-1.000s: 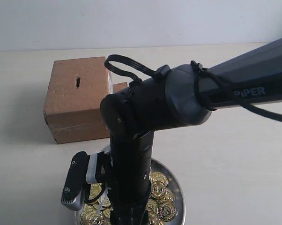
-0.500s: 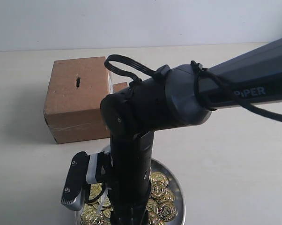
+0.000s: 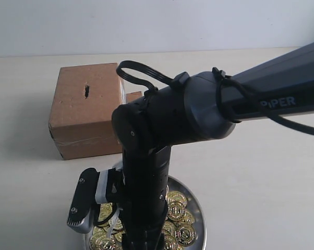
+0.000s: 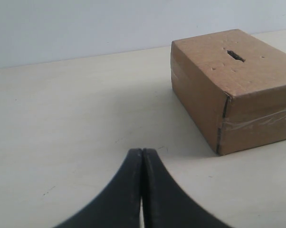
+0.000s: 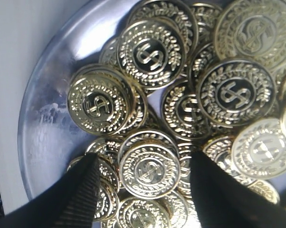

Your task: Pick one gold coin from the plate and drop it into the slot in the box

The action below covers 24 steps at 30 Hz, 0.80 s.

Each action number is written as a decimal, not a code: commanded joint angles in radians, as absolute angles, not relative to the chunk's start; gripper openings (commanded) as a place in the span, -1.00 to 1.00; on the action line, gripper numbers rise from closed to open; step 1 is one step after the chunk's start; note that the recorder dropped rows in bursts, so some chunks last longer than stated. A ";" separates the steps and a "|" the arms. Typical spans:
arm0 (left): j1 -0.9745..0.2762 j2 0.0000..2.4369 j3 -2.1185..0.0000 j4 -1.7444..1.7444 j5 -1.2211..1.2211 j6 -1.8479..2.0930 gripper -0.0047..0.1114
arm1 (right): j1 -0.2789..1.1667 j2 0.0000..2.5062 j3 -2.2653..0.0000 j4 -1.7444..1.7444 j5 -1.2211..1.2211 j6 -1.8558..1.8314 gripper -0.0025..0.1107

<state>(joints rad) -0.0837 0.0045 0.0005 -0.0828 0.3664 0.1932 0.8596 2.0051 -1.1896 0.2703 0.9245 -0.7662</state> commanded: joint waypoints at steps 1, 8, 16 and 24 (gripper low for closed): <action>-0.090 0.000 0.000 -0.086 0.356 0.195 -0.92 | 0.862 2.003 -1.197 0.278 0.938 -0.761 0.00; -0.090 0.000 0.000 -0.086 0.356 0.195 -0.92 | 0.862 2.003 -1.197 0.278 0.915 -0.755 0.00; -0.090 0.000 0.000 -0.086 0.356 0.195 -0.92 | 0.862 2.005 -1.197 0.280 0.940 -0.755 0.00; -0.090 0.000 0.000 -0.086 0.356 0.195 -0.92 | 0.862 2.025 -1.197 0.282 0.918 -0.755 0.00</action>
